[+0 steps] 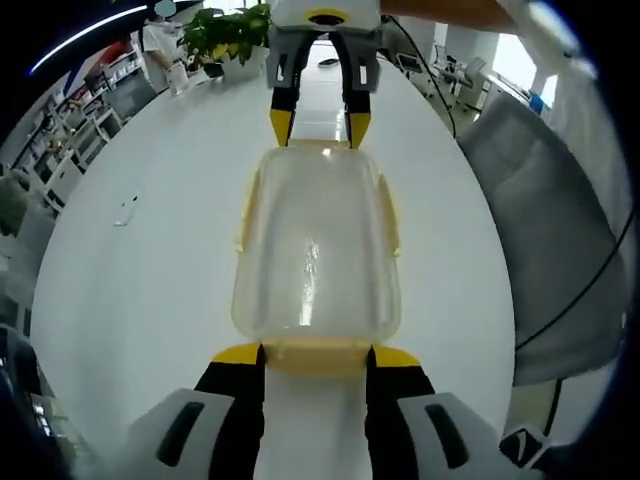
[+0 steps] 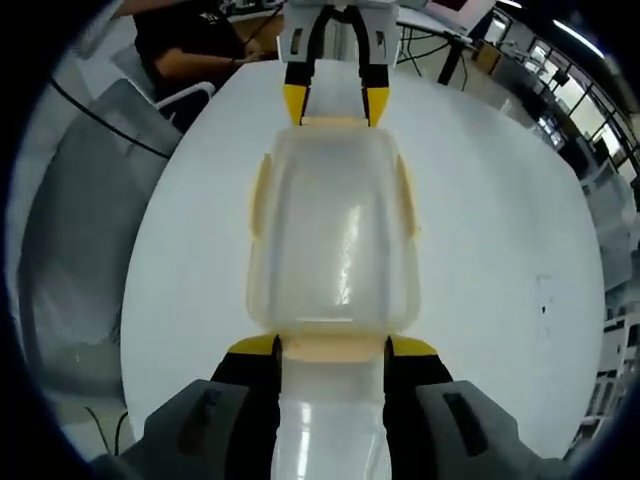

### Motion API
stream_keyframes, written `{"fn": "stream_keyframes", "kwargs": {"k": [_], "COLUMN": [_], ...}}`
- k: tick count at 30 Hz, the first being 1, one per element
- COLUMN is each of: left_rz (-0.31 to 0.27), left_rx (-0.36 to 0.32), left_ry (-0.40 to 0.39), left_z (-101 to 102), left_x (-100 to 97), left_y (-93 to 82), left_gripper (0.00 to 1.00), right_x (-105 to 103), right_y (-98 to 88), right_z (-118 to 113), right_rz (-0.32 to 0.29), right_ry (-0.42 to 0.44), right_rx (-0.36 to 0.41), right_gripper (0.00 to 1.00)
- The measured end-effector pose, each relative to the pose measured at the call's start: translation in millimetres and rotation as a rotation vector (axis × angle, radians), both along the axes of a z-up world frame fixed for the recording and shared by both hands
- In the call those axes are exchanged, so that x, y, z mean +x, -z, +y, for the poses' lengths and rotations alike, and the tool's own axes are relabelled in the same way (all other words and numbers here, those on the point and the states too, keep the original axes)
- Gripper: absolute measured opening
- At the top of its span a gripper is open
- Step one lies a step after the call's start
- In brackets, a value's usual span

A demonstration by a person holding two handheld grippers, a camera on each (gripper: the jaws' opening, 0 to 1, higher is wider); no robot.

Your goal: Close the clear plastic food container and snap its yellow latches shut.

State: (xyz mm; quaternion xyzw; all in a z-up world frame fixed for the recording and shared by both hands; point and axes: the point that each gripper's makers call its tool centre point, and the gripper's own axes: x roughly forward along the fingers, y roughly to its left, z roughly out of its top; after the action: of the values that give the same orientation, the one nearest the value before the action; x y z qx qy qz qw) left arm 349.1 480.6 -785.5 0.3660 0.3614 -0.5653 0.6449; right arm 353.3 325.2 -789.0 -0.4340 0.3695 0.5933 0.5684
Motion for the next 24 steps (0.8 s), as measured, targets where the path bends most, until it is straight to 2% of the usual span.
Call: {"fn": "stream_keyframes", "kwargs": {"k": [4, 9, 15, 24], "left_rz": [0.0, -0.007, -0.012, -0.024], "left_rx": [0.001, 0.004, 0.008, 0.011], "left_ry": [-0.015, -0.011, -0.008, 0.015], "left_z": [-4, -16, -36, -76], "left_x": [-5.2, -10.4, -10.0, -7.6], "left_y": [-3.2, -10.5, -14.3, -20.7], "left_gripper": [0.33, 0.33, 0.33, 0.33], "right_x": [-1, -8, -11, -10], "right_y": [-5.0, -11.5, -18.7, -22.2], "right_z": [-3, -20, -37, -77], "right_rz": [-0.008, -0.011, -0.022, -0.029], "right_ry": [-0.008, -0.009, 0.002, 0.023], "right_rx": [0.009, 0.016, 0.022, 0.031], "right_gripper": [0.37, 0.37, 0.37, 0.37]}}
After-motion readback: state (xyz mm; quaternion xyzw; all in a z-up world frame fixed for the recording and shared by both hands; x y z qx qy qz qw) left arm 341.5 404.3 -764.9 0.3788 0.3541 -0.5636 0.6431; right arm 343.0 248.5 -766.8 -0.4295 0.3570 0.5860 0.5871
